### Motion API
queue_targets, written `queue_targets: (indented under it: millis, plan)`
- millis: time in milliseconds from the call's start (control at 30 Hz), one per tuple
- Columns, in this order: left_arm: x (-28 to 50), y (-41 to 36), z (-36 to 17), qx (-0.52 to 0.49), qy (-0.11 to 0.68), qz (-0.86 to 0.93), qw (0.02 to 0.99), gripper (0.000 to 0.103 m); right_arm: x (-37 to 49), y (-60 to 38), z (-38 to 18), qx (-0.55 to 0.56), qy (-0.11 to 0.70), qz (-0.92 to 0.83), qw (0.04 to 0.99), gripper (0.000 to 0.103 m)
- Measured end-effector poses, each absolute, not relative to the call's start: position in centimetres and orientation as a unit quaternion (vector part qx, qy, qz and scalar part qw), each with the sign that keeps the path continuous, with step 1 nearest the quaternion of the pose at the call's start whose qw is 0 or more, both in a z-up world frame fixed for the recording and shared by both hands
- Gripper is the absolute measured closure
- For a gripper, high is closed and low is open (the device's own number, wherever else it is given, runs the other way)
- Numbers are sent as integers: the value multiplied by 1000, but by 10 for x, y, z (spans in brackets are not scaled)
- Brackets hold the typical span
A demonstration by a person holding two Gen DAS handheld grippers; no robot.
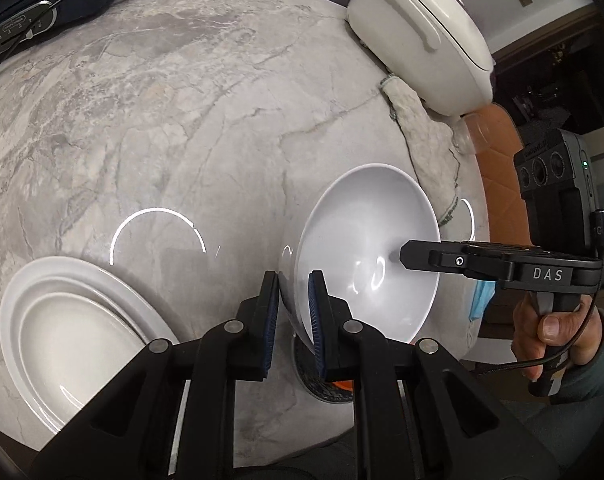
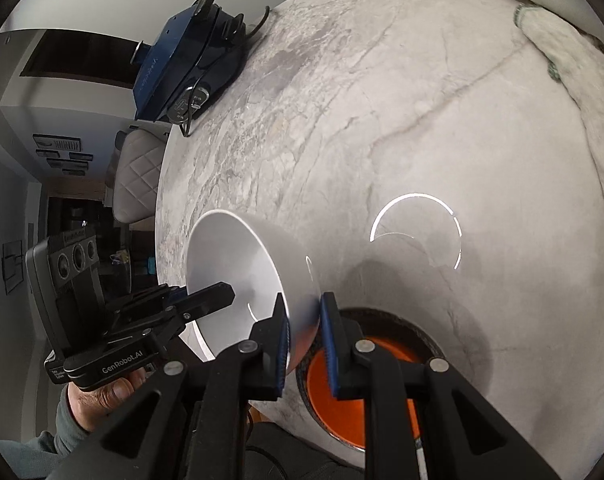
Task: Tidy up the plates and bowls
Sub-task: 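Carry the small white bowl into the orange bowl and open both grippers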
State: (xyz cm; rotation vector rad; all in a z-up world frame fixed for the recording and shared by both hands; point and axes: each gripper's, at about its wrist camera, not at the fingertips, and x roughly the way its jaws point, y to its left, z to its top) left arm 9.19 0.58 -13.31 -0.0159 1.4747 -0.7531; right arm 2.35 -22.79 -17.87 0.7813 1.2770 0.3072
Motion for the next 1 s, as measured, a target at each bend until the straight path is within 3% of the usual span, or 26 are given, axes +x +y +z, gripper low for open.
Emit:
queue_targets:
  millis: [433, 1000]
  plan:
    - [23, -24, -143, 33, 674, -337, 656, 91, -54, -240, -199, 359, 601, 127, 702, 85]
    - [7, -37, -174, 68, 684, -323, 651, 89, -67, -241, -223, 339, 625, 112, 695, 85]
